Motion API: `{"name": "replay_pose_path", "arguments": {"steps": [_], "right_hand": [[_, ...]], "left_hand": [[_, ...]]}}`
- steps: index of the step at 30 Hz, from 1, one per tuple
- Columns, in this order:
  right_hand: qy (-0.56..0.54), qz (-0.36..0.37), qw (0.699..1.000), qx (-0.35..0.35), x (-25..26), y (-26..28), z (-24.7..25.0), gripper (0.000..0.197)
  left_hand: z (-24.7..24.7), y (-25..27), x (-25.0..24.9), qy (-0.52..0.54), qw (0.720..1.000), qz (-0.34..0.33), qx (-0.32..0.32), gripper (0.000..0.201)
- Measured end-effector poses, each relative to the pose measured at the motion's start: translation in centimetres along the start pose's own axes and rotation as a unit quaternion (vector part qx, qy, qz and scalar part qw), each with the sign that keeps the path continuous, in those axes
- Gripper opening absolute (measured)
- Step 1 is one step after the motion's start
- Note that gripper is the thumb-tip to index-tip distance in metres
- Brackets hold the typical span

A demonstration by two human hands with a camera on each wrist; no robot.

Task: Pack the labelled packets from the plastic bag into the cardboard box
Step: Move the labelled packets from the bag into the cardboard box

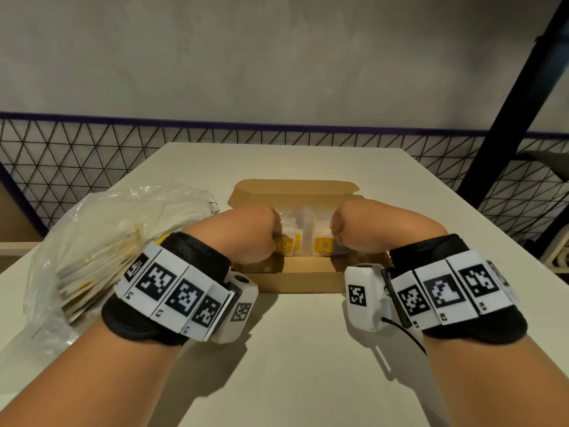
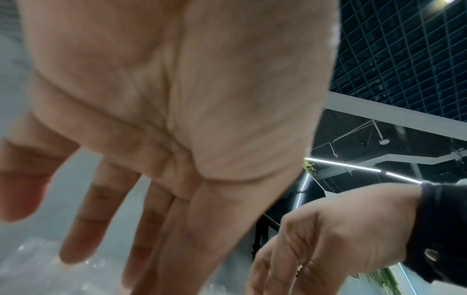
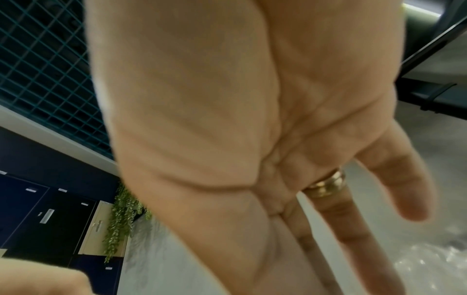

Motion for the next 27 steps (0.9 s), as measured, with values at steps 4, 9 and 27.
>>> {"name": "replay_pose_path", "arguments": {"steps": [4,9,27], "right_hand": [[-0.012,0.0,1.0,0.002,0.0,0.0,0.0,0.029],[0.018,0.003,1.0,0.005,0.3,0.4,0.4,0.032],[-0.089,0.036,0.994,-0.058,1.0,0.9,1.7,0.042]], "left_hand": [[0.1,0.1,0.0,-0.029,0.999,0.004,0.019,0.038],[0.2,0.2,0.2,-0.028,0.999,0.026,0.014,0.041],[3.2,2.0,7.9,-0.064,0.963,0.256,0.046,0.029]]}}
Point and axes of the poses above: each hand's wrist, its own y-axis away from the middle knuckle, its own z-axis out of the back of the hand, x = y × z, the point moved 2 cm from there along -y, towards the middle knuckle, and after that the axes turned 6 degrees about -x, right-handed, at the moved point
